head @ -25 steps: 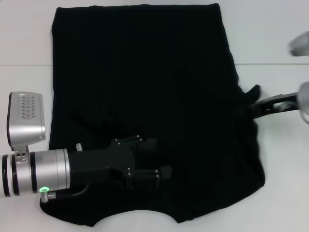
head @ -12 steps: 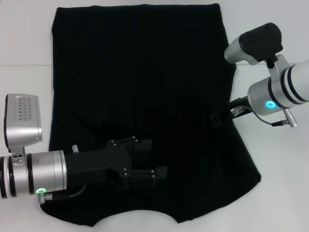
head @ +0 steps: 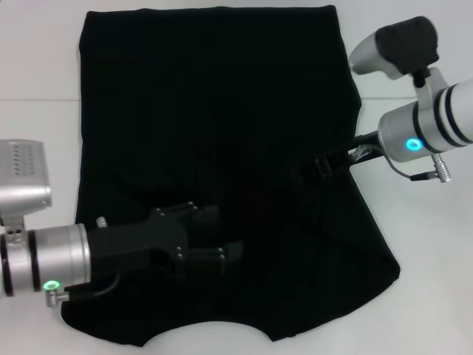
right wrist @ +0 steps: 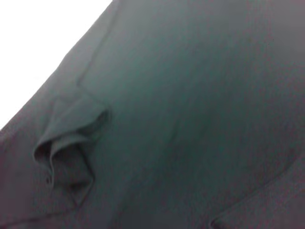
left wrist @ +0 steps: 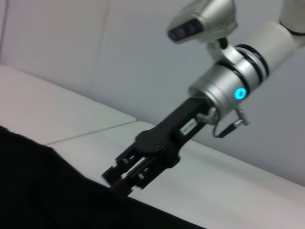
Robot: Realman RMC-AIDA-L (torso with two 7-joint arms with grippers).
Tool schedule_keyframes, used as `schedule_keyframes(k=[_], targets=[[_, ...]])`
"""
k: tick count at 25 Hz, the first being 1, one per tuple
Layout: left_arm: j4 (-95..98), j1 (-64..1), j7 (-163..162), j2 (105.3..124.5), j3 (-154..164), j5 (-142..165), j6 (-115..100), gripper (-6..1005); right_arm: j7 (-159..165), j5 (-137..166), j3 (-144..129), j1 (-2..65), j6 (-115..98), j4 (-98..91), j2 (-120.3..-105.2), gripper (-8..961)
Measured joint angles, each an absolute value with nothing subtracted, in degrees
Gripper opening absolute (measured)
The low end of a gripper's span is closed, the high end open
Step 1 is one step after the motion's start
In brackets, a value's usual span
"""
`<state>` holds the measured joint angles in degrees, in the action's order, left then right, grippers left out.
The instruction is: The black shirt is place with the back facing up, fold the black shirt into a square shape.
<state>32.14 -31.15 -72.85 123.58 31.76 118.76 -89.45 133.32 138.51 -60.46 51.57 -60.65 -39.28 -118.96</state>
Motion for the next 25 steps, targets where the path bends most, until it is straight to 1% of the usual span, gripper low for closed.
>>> schedule_keyframes(k=[2, 4, 10, 15, 19, 25], targets=[[33.09, -30.73, -74.52, 123.37, 31.01, 118.8, -89.68, 888, 132.92, 137.3, -60.26, 51.09, -60.69, -39.38, -118.77, 376], [34.22, -30.27, -76.05, 123.23, 30.59, 118.83, -90.08, 888, 131.3, 134.83, -59.45, 50.08, -60.97, -39.41, -118.36, 618], [39.0, -28.43, -82.32, 122.56, 30.3, 120.18, -92.22, 887, 125.94, 129.2, -57.26, 47.44, -62.78, -39.41, -118.04, 857], [44.27, -26.71, -88.08, 121.91, 27.74, 126.82, -95.27, 887, 113.27, 118.87, -54.36, 43.79, -67.87, -38.81, -118.24, 946], [48.21, -25.06, -88.01, 121.9, 22.96, 131.93, -96.73, 887, 104.25, 111.27, -53.96, 41.12, -70.3, -37.97, -118.79, 944], [53.32, -22.22, -87.85, 122.03, 19.91, 135.31, -96.61, 887, 102.23, 109.12, -53.96, 41.44, -69.39, -35.67, -118.86, 941]])
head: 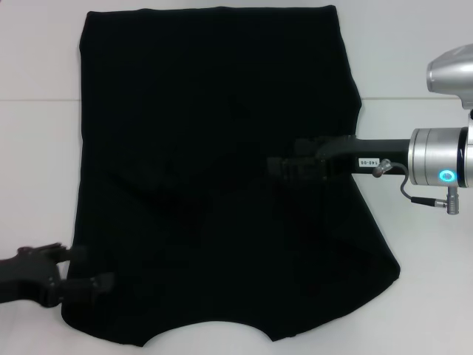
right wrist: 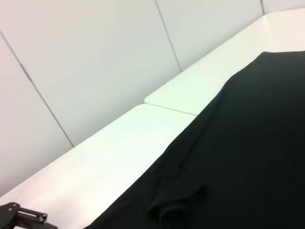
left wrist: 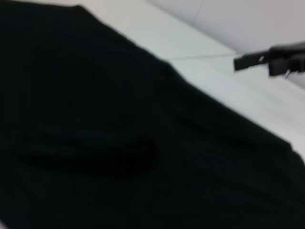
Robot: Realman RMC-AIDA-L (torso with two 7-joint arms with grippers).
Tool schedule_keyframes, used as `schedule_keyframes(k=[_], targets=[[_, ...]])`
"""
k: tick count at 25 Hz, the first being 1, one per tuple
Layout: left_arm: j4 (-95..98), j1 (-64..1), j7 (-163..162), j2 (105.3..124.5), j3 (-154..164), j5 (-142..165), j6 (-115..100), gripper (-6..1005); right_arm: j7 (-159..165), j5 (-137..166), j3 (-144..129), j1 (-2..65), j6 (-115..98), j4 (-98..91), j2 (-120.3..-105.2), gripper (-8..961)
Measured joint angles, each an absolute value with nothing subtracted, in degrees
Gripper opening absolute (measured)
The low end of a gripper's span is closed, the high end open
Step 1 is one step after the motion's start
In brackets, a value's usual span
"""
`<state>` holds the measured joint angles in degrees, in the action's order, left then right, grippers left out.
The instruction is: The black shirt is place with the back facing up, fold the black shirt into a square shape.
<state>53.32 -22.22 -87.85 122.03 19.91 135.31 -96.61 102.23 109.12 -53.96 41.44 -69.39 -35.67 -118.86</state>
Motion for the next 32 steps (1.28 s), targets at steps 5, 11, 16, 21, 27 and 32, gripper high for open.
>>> schedule_keyframes(k=[5, 11, 16, 21, 27, 32], targets=[[53.7, -21.88, -87.81, 122.21, 18.68, 138.76, -95.68, 888, 102.16, 108.9, -53.96, 41.73, -69.17, -35.62, -118.94, 942], [52.85, -21.4, -87.74, 122.46, 18.53, 139.46, -92.02, 871, 102.13, 108.8, -53.59, 41.92, -69.17, -35.6, -118.93, 941], [52.56, -21.1, -87.67, 122.75, 19.0, 139.78, -90.23, 832, 102.25, 108.76, -53.47, 42.05, -69.2, -35.59, -118.85, 942], [52.72, -21.04, -87.03, 123.22, 19.04, 140.35, -89.8, 793, 102.46, 108.72, -53.35, 42.06, -69.23, -35.61, -118.73, 942], [51.82, -21.05, -86.5, 123.23, 19.14, 142.24, -89.4, 745, 102.43, 108.71, -52.5, 42.09, -69.45, -35.66, -118.59, 942], [51.76, -21.1, -86.61, 123.14, 18.83, 142.06, -89.75, 667, 102.34, 108.73, -52.55, 42.11, -69.38, -35.62, -118.55, 941]])
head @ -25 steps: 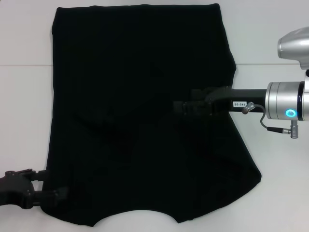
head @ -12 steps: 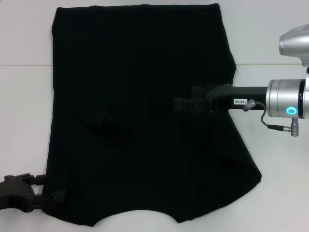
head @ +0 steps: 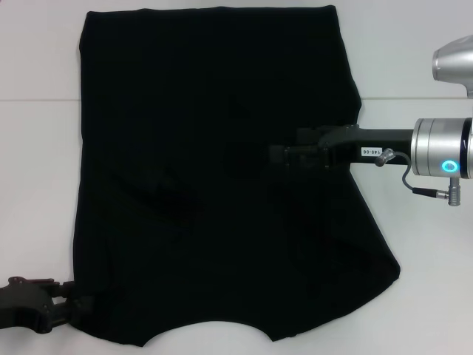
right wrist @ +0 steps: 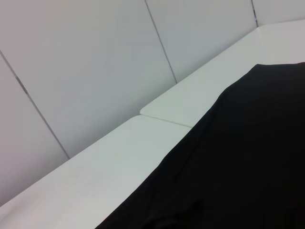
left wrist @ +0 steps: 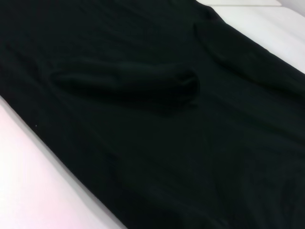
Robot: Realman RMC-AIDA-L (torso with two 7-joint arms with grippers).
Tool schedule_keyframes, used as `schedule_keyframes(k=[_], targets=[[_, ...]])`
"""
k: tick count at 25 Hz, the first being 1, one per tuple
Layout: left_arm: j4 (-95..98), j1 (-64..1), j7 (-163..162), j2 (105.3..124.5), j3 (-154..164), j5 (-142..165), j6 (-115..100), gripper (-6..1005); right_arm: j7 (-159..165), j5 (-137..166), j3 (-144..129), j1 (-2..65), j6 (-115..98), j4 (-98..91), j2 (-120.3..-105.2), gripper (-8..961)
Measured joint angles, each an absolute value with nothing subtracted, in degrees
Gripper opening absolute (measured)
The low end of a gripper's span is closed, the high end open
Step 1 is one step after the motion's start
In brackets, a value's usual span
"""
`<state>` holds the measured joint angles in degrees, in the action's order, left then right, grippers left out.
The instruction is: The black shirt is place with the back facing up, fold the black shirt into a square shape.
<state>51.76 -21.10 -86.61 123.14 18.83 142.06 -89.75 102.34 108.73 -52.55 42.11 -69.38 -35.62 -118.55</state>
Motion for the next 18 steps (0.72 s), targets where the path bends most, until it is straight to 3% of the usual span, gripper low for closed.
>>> schedule_keyframes(k=[4, 6, 13, 18], targets=[[51.76, -21.45, -87.38, 122.99, 18.72, 142.08, -90.06, 480, 102.68, 109.02, -52.71, 42.01, -69.26, -35.6, -118.27, 941], [51.76, -21.52, -87.5, 122.91, 18.65, 142.05, -90.13, 244, 102.71, 109.11, -52.75, 41.8, -69.26, -35.59, -118.12, 941], [51.76, -21.62, -87.54, 122.92, 18.54, 141.75, -90.55, 121, 106.26, 113.26, -52.49, 41.33, -68.24, -35.54, -116.89, 941], [51.82, -21.61, -87.54, 122.95, 18.3, 140.34, -91.94, 45, 117.75, 120.87, -52.47, 41.12, -68.86, -35.94, -114.61, 942]])
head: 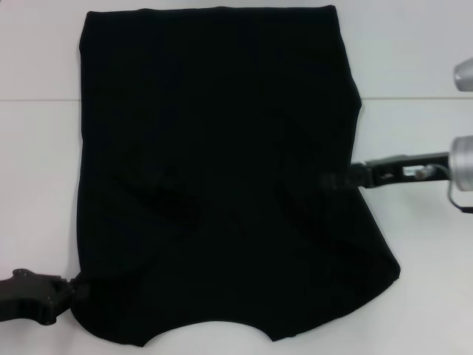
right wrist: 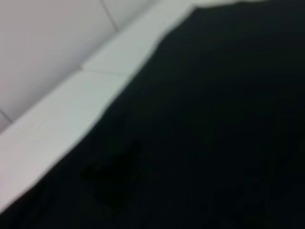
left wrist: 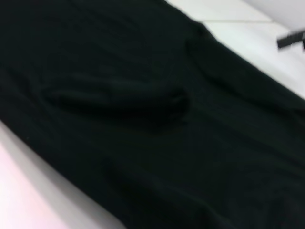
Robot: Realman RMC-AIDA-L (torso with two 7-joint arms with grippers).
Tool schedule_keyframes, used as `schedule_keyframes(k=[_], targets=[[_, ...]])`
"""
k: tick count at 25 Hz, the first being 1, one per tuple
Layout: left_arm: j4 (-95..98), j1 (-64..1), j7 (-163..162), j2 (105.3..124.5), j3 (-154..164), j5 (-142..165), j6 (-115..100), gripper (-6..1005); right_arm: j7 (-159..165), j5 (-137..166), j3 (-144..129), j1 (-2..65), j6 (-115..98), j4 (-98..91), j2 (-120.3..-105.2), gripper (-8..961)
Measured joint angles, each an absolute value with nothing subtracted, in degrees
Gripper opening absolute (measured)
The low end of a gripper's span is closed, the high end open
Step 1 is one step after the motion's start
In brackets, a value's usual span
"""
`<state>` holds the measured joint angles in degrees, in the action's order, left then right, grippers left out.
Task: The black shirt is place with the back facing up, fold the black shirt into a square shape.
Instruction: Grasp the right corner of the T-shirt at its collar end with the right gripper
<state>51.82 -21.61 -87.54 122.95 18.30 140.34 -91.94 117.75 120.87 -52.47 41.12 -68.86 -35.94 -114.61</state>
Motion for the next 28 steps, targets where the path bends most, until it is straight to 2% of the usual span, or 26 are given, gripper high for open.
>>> schedule_keyframes(k=[8, 11, 17, 28], targets=[[52.04, -21.25, -87.96, 122.96, 18.19, 138.43, -93.12, 16, 125.4, 124.68, -51.89, 38.11, -76.86, -36.23, -110.59, 941], [52.04, -21.13, -88.05, 122.96, 18.19, 138.41, -93.14, 16, 126.33, 125.37, -51.73, 36.71, -78.25, -36.24, -109.79, 941], [51.89, -21.17, -88.14, 122.94, 17.78, 138.4, -93.17, 16, 126.18, 126.78, -51.75, 35.66, -79.07, -35.38, -109.66, 942], [51.77, -21.14, -88.16, 122.78, 17.48, 138.46, -92.99, 16, 126.47, 130.52, -52.29, 36.34, -79.28, -34.88, -111.21, 941]])
